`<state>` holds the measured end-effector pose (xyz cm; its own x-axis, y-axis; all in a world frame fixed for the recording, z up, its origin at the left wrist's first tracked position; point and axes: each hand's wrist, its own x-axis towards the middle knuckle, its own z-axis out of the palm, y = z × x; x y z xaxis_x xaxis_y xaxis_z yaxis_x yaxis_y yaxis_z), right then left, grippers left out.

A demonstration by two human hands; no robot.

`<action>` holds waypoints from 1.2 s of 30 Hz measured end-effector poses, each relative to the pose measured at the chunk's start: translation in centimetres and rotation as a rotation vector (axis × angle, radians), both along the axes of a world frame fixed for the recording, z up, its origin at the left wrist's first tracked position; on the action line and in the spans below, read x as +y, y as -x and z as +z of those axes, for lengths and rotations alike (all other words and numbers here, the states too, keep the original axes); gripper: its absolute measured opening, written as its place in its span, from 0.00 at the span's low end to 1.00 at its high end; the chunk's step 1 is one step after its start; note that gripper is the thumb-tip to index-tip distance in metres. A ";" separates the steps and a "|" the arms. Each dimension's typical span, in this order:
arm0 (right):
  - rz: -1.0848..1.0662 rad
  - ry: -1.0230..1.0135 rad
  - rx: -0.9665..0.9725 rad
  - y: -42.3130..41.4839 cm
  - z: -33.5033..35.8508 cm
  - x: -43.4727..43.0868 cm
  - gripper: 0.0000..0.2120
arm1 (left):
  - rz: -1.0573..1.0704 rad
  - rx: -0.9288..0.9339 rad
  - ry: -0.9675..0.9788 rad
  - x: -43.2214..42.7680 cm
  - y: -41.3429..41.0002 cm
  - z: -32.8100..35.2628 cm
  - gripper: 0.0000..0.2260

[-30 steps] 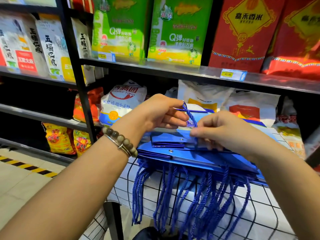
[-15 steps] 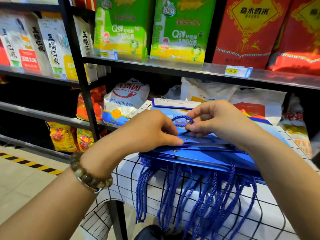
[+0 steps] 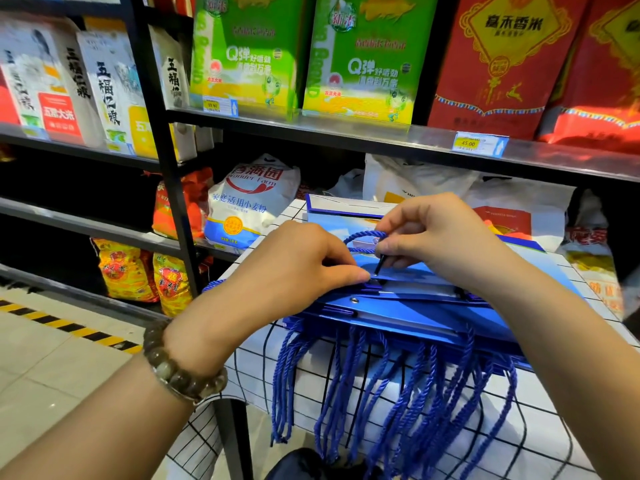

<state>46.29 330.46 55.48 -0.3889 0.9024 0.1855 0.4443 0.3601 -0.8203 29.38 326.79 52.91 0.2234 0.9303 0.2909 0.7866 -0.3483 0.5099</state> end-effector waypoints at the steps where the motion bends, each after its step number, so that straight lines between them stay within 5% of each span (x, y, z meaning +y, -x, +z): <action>1: 0.002 -0.001 -0.013 0.0 -0.1 0.0 0.10 | 0.003 0.000 -0.006 0.0 0.0 0.0 0.09; 7: 0.034 -0.017 -0.087 0.0 -0.7 0.3 0.10 | 0.036 -0.023 -0.026 -0.2 -0.1 0.0 0.10; 12: 0.062 -0.173 -0.286 -0.2 -1.1 0.4 0.08 | 0.081 0.155 -0.174 0.1 -0.2 -0.3 0.14; 17: 0.194 -0.064 -0.240 -1.0 -1.1 -0.5 0.16 | 0.163 0.194 -0.221 0.5 -0.2 0.0 0.15; 23: 0.087 -0.281 -0.323 -0.1 -1.7 0.1 0.15 | 0.288 0.064 -0.339 -0.4 -1.7 0.8 0.12; 26: 0.064 -0.257 -0.285 0.2 -1.8 0.3 0.16 | 0.385 0.355 -0.232 -0.4 -2.6 0.8 0.18; 29: 0.035 -0.261 -0.291 0.6 -2.4 0.5 0.17 | 0.401 0.470 -0.168 -0.1 -3.1 0.9 0.14; 36: 0.015 -0.200 -0.247 0.5 -2.8 0.5 0.17 | 0.197 0.412 -0.136 0.1 -2.3 0.1 0.09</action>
